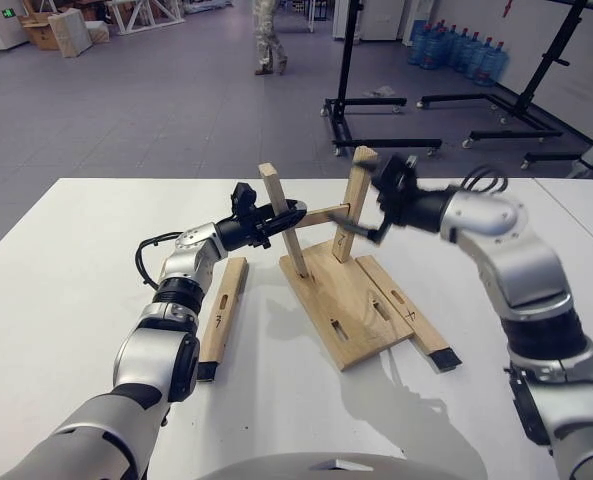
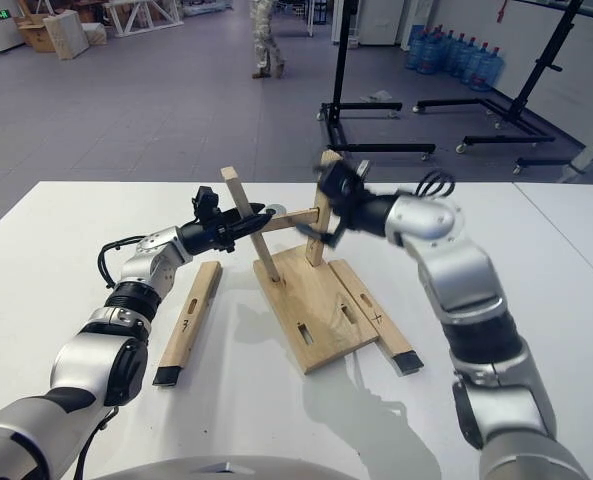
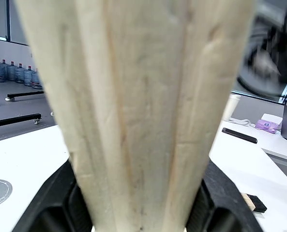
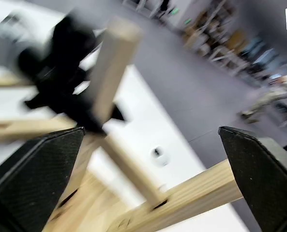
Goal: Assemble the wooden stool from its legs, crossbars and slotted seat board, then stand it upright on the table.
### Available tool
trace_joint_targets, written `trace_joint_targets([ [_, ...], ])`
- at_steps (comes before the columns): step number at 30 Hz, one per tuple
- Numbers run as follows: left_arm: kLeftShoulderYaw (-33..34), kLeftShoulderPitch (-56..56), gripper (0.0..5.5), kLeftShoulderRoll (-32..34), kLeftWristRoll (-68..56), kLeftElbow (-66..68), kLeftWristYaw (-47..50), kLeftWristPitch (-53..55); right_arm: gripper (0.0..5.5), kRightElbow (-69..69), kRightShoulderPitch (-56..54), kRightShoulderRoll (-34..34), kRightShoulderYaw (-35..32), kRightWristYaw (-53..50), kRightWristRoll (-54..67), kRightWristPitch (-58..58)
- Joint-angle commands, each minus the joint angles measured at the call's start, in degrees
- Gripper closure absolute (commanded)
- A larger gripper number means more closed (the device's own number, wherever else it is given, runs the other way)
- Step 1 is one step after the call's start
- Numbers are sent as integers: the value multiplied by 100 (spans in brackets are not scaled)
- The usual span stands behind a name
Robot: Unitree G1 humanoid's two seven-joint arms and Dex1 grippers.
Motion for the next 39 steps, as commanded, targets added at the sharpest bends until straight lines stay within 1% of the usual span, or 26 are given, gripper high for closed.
trace_joint_targets([
  [1, -108, 103, 349, 3, 263, 153, 102, 59, 41, 402, -633, 366, 224, -702, -605, -538],
  [3, -116, 78, 349, -4, 269, 152, 112, 60, 41, 597, -721, 530, 552, -952, -986, -812],
  [6, -172, 65, 349, -33, 318, 138, 129, 39, 41, 1055, -779, 596, 1097, -1186, -1698, -1305],
  [9, -211, 73, 349, -65, 344, 95, 122, 42, 41, 1612, -881, 668, 1441, -1365, -2254, -1722],
  [12, -231, 86, 349, -80, 341, 63, 108, 53, 41, 2055, -985, 749, 1533, -1462, -2567, -1985],
  [17, -252, 122, 349, -103, 337, 28, 115, 65, 41, 2401, -987, 827, 1543, -1467, -2779, -2184],
  [22, -274, 163, 349, -124, 332, -33, 114, 87, 41, 2733, -255, 830, 1944, -1510, -3203, -2480],
  [28, -293, 202, 349, -163, 371, -55, 145, 80, 41, 3866, 1057, 879, 2702, -1810, -3798, -3098],
  [32, -350, 257, 349, -218, 423, -71, 147, 73, 41, 4110, 1349, 1045, 2742, -1919, -3741, -3213],
  [36, -334, 274, 349, -256, 372, -74, 102, 198, 41, 4114, 1433, 1042, 2727, -1961, -3727, -3240],
  [39, -421, 305, 349, -238, 569, -45, 454, 182, 41, 4100, 1583, 1021, 2736, -2012, -3729, -3255],
])
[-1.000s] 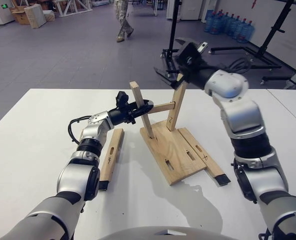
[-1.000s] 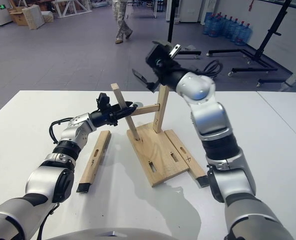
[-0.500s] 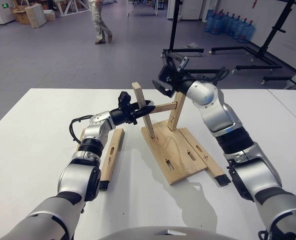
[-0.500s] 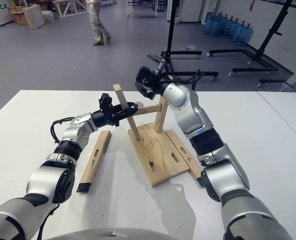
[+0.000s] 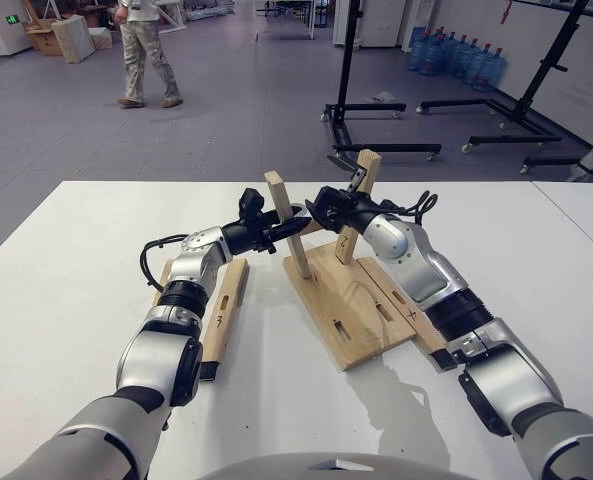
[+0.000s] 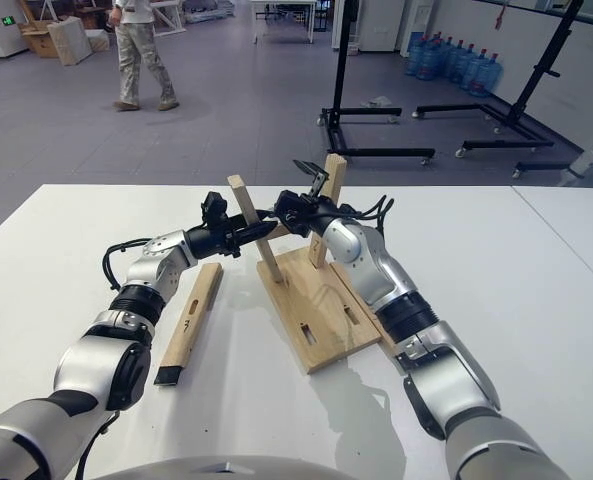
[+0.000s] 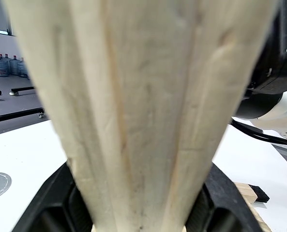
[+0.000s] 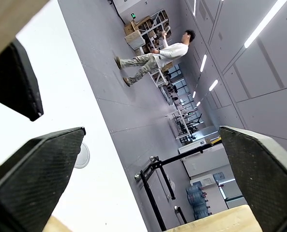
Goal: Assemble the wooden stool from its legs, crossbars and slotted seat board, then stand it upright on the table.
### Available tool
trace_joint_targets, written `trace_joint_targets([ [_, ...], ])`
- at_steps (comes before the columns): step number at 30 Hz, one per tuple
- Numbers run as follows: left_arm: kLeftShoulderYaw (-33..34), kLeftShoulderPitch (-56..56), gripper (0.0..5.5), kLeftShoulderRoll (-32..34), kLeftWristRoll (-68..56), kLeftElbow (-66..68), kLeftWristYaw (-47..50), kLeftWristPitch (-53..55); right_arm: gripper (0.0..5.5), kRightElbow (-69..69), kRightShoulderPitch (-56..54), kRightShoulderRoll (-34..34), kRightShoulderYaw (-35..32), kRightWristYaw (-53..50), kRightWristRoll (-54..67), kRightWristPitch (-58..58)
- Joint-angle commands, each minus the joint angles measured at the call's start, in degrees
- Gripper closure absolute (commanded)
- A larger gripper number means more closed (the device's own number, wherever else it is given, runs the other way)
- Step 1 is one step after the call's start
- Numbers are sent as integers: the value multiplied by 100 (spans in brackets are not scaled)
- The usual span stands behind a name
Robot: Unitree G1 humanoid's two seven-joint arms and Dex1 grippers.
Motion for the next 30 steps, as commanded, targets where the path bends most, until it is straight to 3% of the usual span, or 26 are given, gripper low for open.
trace_joint_targets([
  [1, -296, 224, 349, -104, 397, 14, 277, 202, 41, 800, 1358, 109, 565, 578, -126, 372],
  [12, -510, 327, 349, -23, 573, -85, 491, -42, 41, -623, -240, 273, -893, 990, 1081, 1369],
  [22, -612, 344, 349, -14, 575, -38, 553, -109, 41, -632, -635, 224, -711, 928, 452, 1273],
  [30, -627, 416, 349, -75, 536, -64, 573, -101, 41, 822, 1186, 182, 183, 718, -105, 461],
])
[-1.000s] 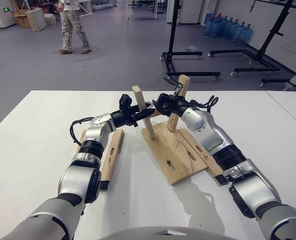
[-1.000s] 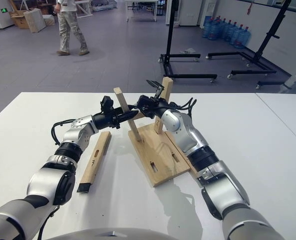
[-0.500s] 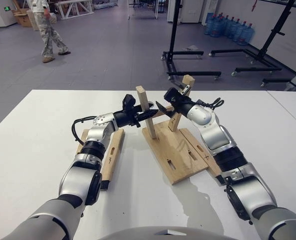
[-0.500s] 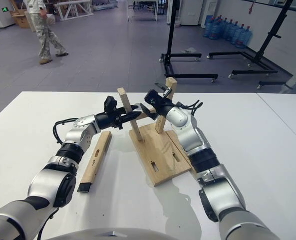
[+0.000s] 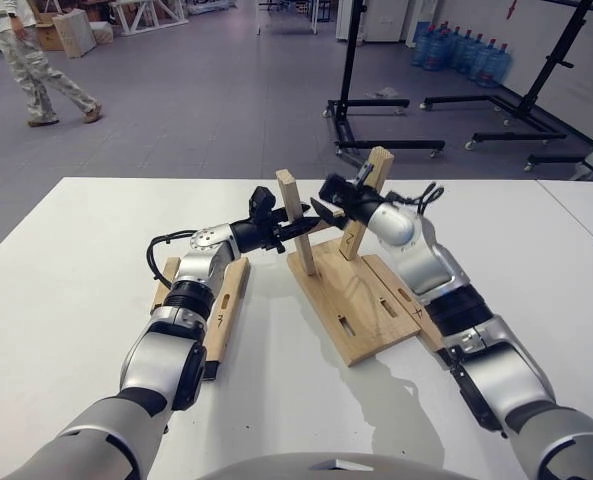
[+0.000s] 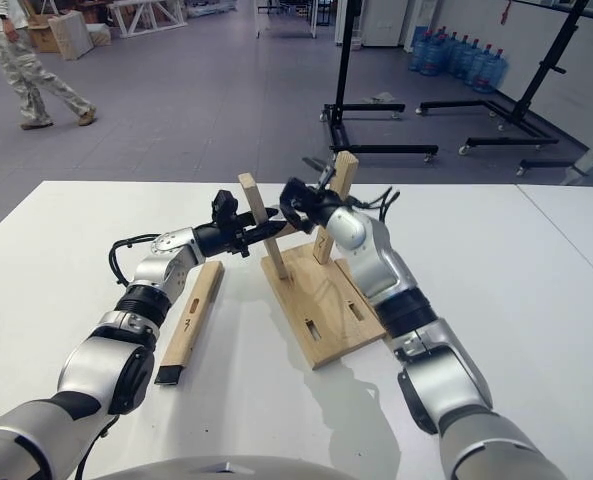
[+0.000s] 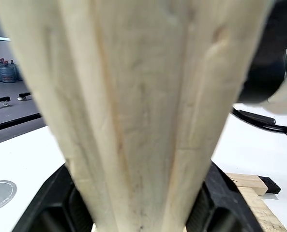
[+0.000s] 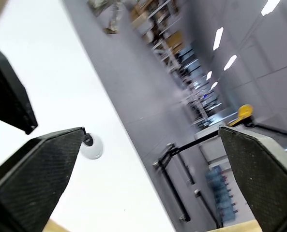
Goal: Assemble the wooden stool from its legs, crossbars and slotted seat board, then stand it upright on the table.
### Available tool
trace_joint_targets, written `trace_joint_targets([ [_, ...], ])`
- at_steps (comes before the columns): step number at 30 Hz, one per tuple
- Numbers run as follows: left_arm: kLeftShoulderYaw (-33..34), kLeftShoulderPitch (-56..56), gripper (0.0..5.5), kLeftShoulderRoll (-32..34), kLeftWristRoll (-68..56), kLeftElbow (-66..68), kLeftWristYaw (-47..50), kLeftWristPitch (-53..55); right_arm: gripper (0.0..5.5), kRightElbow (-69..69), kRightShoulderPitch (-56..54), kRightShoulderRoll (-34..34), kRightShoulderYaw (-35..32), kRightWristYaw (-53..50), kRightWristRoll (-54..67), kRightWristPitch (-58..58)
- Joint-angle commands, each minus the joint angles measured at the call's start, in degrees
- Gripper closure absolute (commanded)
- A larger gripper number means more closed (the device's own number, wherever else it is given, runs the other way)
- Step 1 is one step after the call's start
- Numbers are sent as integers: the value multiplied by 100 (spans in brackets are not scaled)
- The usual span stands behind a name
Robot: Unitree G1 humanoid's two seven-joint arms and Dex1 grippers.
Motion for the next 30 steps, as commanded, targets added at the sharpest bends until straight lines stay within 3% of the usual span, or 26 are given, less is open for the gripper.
trace_joint_targets([
  [1, -225, 337, 349, -21, 378, 191, 97, 181, 41, 1124, 1247, 26, 686, 129, -315, -155],
  [2, -239, 340, 312, -35, 388, 203, 116, 177, 41, 1162, 1306, 59, 691, 101, -295, -171],
  [13, -207, 454, 137, 42, 512, -68, 149, 165, 41, 1225, 1180, 128, 567, 62, -189, -177],
  [16, -200, 872, 99, 332, 461, -842, 115, 444, 41, 1082, 1098, 262, 323, 81, 108, -122],
  [20, 189, 2030, 99, 953, 192, -2792, 441, 1241, 41, 172, 680, 528, -242, 270, 921, 177],
  [23, 684, 2875, 99, 1209, 4, -4309, 1118, 1874, 41, -564, 214, 571, -506, 442, 1256, 552],
  [26, 1606, 3295, 99, 1094, -238, -5890, 2597, 2933, 41, -1313, -340, 701, -1048, 550, 1849, 1269],
  [30, 2459, 2878, 99, 879, -550, -6978, 4344, 4661, 41, -1789, -682, 549, -1383, 555, 1999, 1807],
])
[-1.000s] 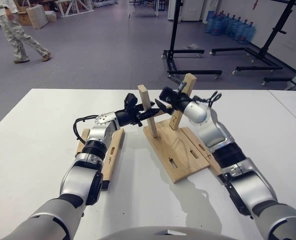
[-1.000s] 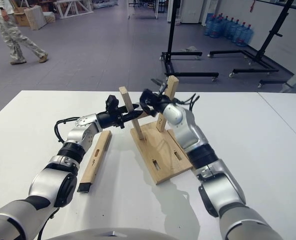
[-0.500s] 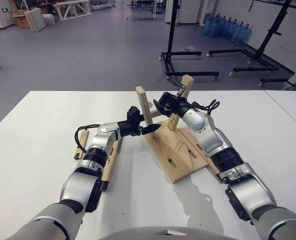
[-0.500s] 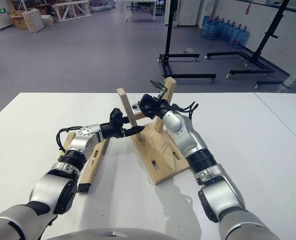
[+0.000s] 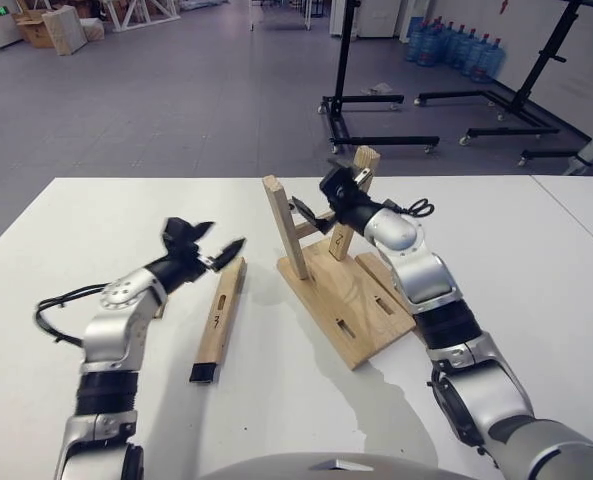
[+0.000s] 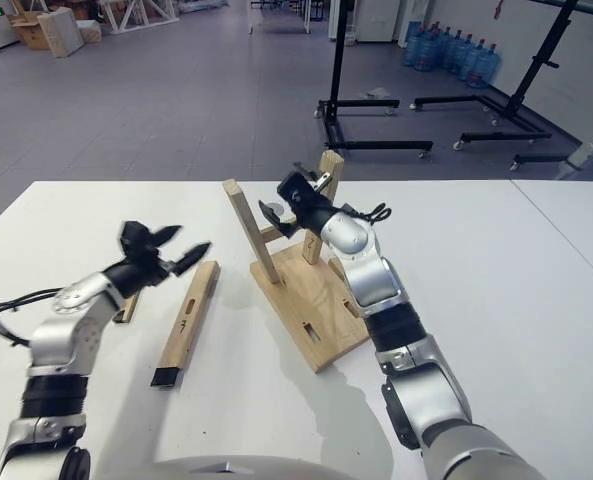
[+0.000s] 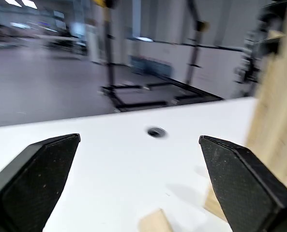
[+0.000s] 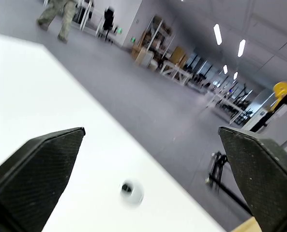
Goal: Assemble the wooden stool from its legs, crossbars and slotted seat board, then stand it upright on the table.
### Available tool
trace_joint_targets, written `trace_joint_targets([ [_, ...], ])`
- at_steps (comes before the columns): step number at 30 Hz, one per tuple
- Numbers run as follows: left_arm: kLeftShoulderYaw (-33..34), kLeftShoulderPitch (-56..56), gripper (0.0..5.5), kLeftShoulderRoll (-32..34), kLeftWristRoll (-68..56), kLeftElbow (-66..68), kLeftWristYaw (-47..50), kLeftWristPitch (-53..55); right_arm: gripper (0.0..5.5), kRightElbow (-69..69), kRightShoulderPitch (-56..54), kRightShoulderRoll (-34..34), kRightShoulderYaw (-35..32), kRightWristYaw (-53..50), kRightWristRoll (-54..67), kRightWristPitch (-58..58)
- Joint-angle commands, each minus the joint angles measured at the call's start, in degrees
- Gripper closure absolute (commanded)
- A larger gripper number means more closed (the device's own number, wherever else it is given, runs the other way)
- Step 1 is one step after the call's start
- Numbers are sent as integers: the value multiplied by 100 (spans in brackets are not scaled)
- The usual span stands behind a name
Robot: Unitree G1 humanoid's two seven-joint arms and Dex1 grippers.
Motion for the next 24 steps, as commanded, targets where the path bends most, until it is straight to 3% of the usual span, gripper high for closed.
trace_joint_targets([
  [1, 830, -568, 99, -251, -368, -761, 1576, 1776, 41, -440, -296, -207, -258, 30, 66, 442],
  [5, 681, -160, 99, 284, 67, -1061, 2116, 2993, 41, -1045, -506, -383, -776, -43, 365, 1124],
  [8, 483, 294, 99, 375, 190, -932, 2137, 3255, 41, -1519, -612, -379, -1368, -119, 898, 1958],
  [12, 169, 707, 99, 316, 417, -627, 2142, 2954, 41, -1917, -709, -361, -1840, -234, 1496, 2813],
  [20, -236, 1329, 99, 207, 777, 231, 1983, 1819, 41, -1903, -567, -470, -1912, -519, 1737, 2994],
  [24, -293, 1377, 163, 176, 827, 412, 1983, 1650, 41, -1889, -545, -508, -1906, -590, 1796, 3038],
])
